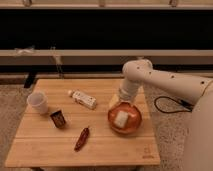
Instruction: Knock the eraser over
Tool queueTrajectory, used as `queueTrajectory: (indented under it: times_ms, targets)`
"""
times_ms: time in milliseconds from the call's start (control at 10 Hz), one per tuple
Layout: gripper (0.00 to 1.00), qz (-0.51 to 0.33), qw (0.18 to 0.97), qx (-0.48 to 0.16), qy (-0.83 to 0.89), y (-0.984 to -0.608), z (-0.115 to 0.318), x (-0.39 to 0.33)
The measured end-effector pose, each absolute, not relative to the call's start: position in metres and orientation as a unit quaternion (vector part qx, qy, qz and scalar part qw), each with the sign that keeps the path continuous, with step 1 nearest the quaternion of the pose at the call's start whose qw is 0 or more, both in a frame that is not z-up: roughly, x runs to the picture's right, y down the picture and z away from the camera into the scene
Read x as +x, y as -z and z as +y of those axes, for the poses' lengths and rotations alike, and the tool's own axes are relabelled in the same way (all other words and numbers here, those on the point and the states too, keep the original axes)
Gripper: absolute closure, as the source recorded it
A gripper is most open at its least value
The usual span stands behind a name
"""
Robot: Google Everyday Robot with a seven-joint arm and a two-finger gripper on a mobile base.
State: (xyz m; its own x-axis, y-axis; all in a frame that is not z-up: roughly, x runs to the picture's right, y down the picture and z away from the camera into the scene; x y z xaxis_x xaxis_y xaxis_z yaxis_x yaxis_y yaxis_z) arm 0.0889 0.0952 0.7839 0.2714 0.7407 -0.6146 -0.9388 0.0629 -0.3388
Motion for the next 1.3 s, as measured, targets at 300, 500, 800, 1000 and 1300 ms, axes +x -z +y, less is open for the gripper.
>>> queueTrajectory:
  times_ms: [300, 500, 800, 1000, 1300]
  targets:
    - [0.20, 0.138, 0.723, -0.348, -0.580, -0.782, 0.092, 0.087]
    - [0.20, 0.122, 0.746, -0.348, -0.554, -0.780, 0.081, 0.060]
    - [0.20, 0.098, 0.780, -0.348, -0.510, -0.777, 0.070, 0.005]
    - [0.20, 0.088, 0.799, -0.346, -0.484, -0.776, 0.068, -0.024]
    - [0.20, 0.070, 0.823, -0.342, -0.448, -0.779, 0.062, -0.071]
